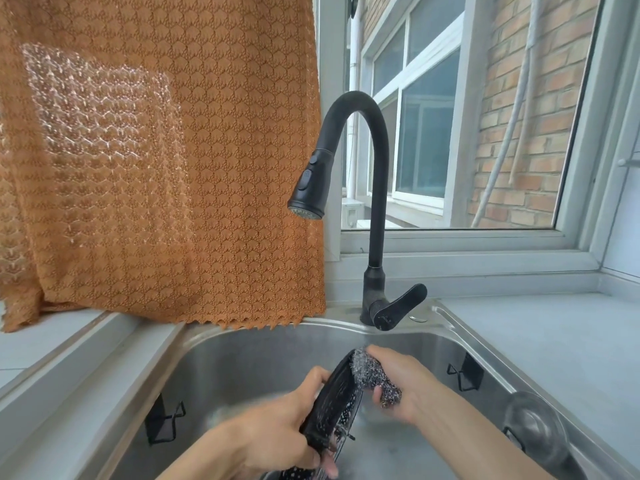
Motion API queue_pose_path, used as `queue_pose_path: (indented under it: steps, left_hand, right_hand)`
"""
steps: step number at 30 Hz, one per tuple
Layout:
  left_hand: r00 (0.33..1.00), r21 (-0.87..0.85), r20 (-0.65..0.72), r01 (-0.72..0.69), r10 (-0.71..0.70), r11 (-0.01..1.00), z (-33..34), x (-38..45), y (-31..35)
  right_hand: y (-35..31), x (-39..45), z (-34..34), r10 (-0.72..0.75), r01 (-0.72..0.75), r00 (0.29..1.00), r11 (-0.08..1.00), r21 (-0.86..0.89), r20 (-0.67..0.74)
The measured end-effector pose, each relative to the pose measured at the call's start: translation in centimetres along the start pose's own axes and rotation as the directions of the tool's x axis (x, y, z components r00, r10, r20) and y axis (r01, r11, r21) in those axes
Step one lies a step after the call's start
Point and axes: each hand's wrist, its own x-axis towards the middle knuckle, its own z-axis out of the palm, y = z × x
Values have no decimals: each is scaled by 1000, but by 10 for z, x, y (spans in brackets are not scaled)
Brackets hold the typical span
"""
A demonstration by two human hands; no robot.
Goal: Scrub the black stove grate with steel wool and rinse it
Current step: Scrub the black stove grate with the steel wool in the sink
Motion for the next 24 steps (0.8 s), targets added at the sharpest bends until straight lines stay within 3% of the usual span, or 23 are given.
queue_pose_path:
  steps: [5, 8, 15, 21, 24]
  left_hand:
    - [999, 91, 37, -3, -1, 996, -2, 3, -8]
    - [999, 74, 35, -9, 7, 997, -7, 0, -9]
    - [999, 76, 10, -38, 38, 996, -7, 11, -22]
    - [998, 98, -54, 36, -31, 995, -4, 10, -22]
    - [998, 70, 40, 39, -42, 997, -5, 5, -8]
  right_hand:
    - [1, 13, -9, 232, -223, 967, 970, -95, 105]
    - [2, 13, -6, 261, -236, 955, 955, -178, 138]
    - [2, 7, -2, 135, -142, 984, 988, 54, 117]
    - [1, -13, 11, -48, 46, 996, 999, 28, 81]
    - [3, -21, 19, -121, 123, 989, 992, -23, 89]
